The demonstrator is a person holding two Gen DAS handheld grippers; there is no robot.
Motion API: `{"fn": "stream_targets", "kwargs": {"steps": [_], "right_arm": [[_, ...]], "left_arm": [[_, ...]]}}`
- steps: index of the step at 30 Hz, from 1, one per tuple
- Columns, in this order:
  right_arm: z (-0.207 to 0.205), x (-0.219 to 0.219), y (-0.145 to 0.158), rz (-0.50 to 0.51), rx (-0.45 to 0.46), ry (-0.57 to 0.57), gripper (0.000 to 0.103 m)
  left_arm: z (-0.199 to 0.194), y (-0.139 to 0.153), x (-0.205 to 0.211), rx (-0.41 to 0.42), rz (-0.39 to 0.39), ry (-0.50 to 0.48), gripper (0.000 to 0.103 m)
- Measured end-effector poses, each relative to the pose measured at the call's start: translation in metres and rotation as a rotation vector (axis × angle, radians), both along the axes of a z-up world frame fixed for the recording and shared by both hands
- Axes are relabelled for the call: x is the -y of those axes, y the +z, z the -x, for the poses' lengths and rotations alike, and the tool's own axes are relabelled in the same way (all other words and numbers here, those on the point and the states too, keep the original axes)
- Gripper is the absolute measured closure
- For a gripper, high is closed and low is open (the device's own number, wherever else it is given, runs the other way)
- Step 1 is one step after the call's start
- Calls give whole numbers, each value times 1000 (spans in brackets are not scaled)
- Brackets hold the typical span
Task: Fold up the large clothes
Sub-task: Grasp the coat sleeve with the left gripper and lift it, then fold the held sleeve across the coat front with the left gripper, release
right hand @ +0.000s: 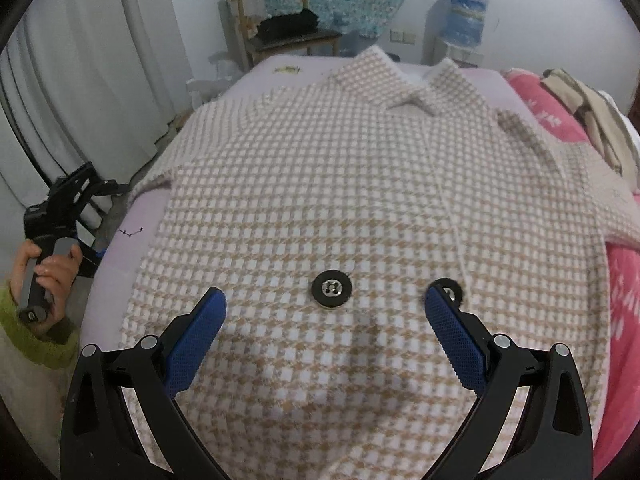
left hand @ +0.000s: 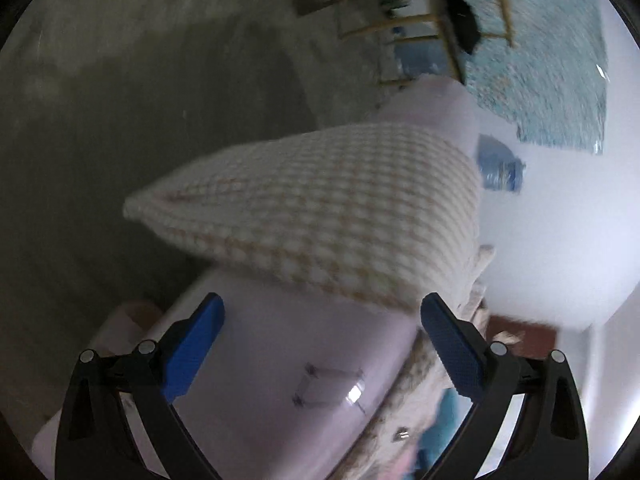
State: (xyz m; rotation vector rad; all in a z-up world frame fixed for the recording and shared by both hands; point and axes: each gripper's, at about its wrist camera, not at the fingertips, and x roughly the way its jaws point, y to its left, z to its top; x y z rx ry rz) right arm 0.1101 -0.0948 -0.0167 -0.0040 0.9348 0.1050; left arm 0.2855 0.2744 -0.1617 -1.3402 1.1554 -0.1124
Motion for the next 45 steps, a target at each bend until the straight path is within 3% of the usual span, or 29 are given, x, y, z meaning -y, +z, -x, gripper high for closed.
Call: {"fn": "stream_targets", "kwargs": {"steps": [7, 11, 15, 18, 24, 30, 34, 39, 41, 45], "right_arm": [[-15, -6, -12, 14, -25, -16, 8], [-21, -5, -17, 19, -40, -36, 8], [-25, -6, -22, 30, -51, -49, 8], [-27, -6, -24, 33, -56, -58, 8], [-31, -6, -27, 32, -67, -73, 8], [-36, -5, -30, 36, -74, -81, 8], [-37, -6, -31, 43, -70, -81, 8], [-38, -1, -30, 55, -62, -99, 8], [-39, 3, -30, 46, -59, -107, 8], [-39, 10, -27, 34, -50, -118, 8]], "left_arm": [[-27, -67, -29, -66, 358, 113, 6], [-43, -85, -39, -84, 436, 161, 6], [-55, -91, -45, -73, 466, 205, 6], [-57, -95, -52, -86, 419, 276, 10], [-70, -107, -49, -94, 412, 258, 34], [-56, -124, -38, -172, 430, 247, 67], [-57, -116, -47, -154, 385, 272, 91], [-52, -77, -76, -57, 227, 341, 97], [-51, -48, -88, -7, 130, 346, 98], [-51, 43, -95, 158, -118, 320, 98]]}}
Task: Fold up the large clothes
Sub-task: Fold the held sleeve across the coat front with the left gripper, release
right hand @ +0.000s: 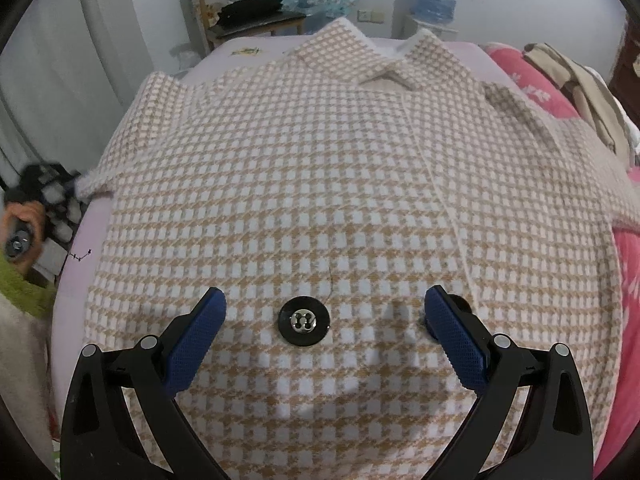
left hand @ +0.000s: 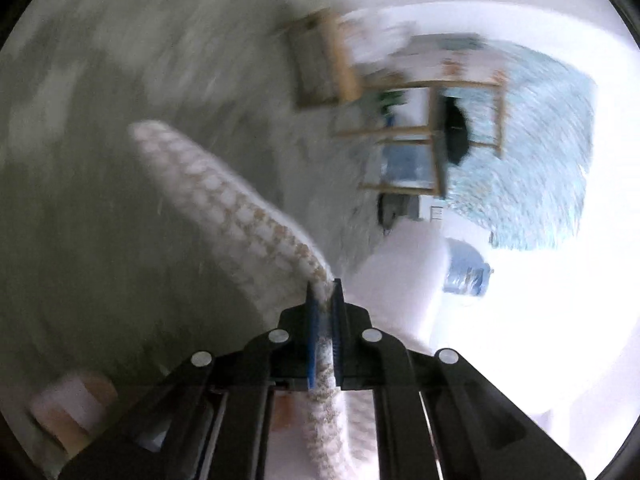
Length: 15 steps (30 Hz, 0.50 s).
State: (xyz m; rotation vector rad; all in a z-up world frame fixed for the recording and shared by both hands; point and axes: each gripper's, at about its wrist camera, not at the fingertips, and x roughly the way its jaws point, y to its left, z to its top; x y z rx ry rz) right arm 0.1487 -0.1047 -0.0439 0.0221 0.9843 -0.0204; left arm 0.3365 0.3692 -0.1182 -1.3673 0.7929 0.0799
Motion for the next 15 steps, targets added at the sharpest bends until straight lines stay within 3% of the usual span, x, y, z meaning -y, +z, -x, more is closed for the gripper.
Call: {"fn": "stream_targets", "kwargs": {"steps": [3, 7, 10, 13, 15], "right_arm": [[2, 5, 4, -6, 14, -5, 8], [12, 13, 9, -3, 37, -24, 8], [19, 23, 11, -7, 40, -48, 8], [29, 38, 14, -6, 53, -84, 8], [37, 49, 14, -13, 58, -112, 8]], "left_arm": [[2, 82, 26, 125, -233, -67, 98], [14, 184, 112, 341, -513, -251, 98], [31, 226, 189, 468, -619, -438, 98], [47, 237, 259, 522, -681, -607, 98], [58, 229, 307, 530, -714, -741, 97]]}}
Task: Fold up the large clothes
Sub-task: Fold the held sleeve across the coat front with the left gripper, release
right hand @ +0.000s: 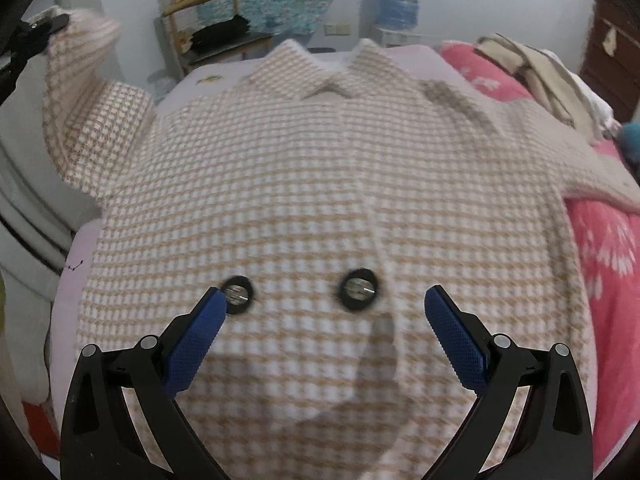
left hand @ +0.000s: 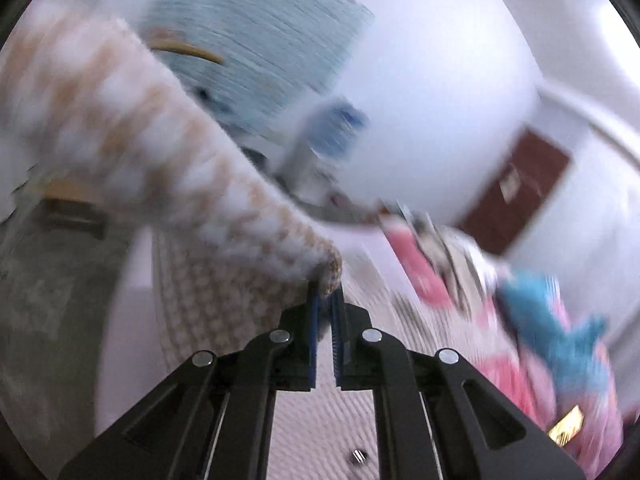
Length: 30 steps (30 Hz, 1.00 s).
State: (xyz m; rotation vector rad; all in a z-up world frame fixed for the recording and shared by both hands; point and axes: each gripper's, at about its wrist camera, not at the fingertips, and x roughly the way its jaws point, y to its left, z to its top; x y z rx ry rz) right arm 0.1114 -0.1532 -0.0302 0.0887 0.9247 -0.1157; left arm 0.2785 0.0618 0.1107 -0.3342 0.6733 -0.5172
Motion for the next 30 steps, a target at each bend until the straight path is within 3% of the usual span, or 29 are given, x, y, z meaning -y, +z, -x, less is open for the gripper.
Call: {"fn": "stream_targets", "kwargs": {"steps": [3, 4, 5, 7, 11, 17, 25, 30], "right_arm": [[10, 17, -6, -21, -14, -37, 8], [12, 21, -8, -23, -22, -43, 8], [14, 26, -13, -22, -38, -49, 8], [15, 32, -20, -12, -65, -53, 8], [19, 40, -33, -10, -94, -54, 8], [28, 45, -39, -43, -81, -39, 8], [31, 51, -42, -42, -75, -28, 7], [22, 51, -39, -48, -107, -20, 7]], "left_arm": [[14, -29, 53, -65, -82, -122, 94], [16, -43, 69, -100, -115, -154, 83], [17, -56, 79, -129, -139, -176, 61], [28, -83, 93, -177, -161, -194, 33], [47, -113, 96, -229, -190, -187, 21], [57, -116, 78, -239, -196, -133, 11], [69, -149, 79, -301, -291, -102, 8], [67, -165, 70, -323, -280, -76, 7]]}}
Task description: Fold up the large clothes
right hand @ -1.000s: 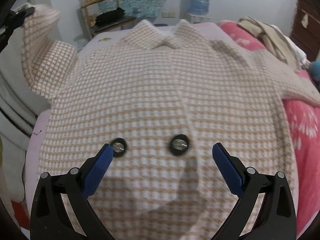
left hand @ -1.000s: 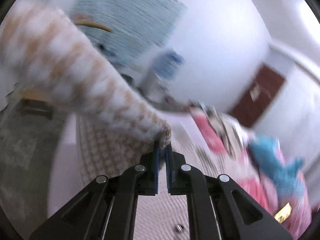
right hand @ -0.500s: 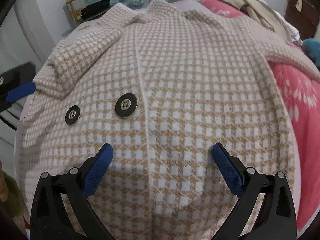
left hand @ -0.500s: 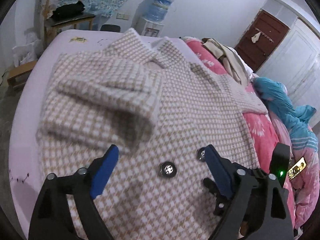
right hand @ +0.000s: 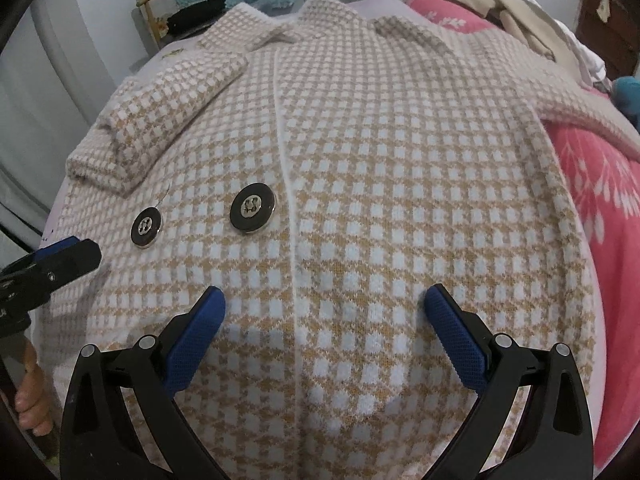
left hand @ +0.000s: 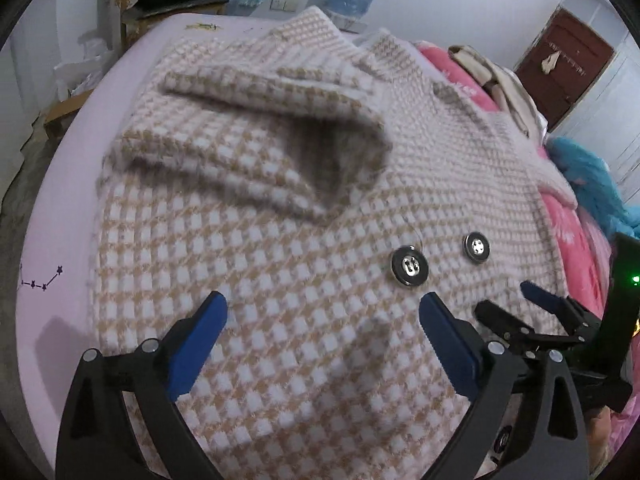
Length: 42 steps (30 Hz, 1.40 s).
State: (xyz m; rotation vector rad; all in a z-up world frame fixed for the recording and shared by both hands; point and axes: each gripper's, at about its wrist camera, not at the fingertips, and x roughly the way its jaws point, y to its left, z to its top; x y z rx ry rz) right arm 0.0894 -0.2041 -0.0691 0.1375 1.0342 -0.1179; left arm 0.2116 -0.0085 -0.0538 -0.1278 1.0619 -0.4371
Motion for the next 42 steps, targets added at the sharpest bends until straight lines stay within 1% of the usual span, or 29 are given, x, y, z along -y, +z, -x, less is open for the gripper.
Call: {"fn": "stream_targets", "kwargs": {"steps": [4, 12, 14, 16, 19, 22, 23, 24, 26, 27, 28, 29, 31, 33, 36, 39, 42], "right_arm": [[-9, 3, 0, -6, -29, -1, 7], [-7, 1, -5, 8, -3, 20, 7], [-4, 1, -6, 10, 12, 37, 7], [0, 1, -6, 8, 13, 57, 7], [2, 4, -5, -3, -6, 97, 7], [-3, 8, 1, -16, -48, 117, 7], [-5, 10, 7, -18, -54, 117, 7], [-6, 12, 15, -26, -32, 122, 7], [-11, 13, 37, -43, 19, 143, 7], [-15, 13, 50, -60, 48, 163, 7], [-20, 12, 62, -84, 74, 185, 7], [-28, 11, 72, -115, 96, 208, 7], [-47, 7, 84, -162, 116, 236, 7], [-67, -3, 91, -156, 136, 269, 7], [-97, -31, 94, -143, 154, 342, 11], [-129, -64, 92, -146, 152, 428, 15], [-158, -101, 86, -112, 138, 516, 20]], "left_arm": [[0, 0, -5, 8, 36, 13, 6], [-3, 0, -12, -21, 78, -14, 5], [-5, 0, -16, -31, 101, -14, 5], [-7, -1, -22, -40, 148, -2, 5], [-8, -2, -32, -51, 214, 6, 5], [-9, -3, -38, -47, 262, 1, 5], [-9, -2, -39, -43, 260, 9, 5], [-8, 0, -39, -27, 240, 19, 5], [-4, 7, -40, 39, 182, 35, 5], [-2, 14, -39, 90, 138, 33, 5], [-3, 17, -38, 112, 110, 35, 5], [-4, 21, -35, 154, 42, 39, 5], [-10, 23, -30, 188, -55, 38, 5], [-19, 22, -29, 204, -124, 56, 5], [-32, 16, -31, 198, -173, 84, 5], [-41, 6, -37, 166, -166, 112, 5], [-42, -1, -44, 142, -160, 131, 5]]}}
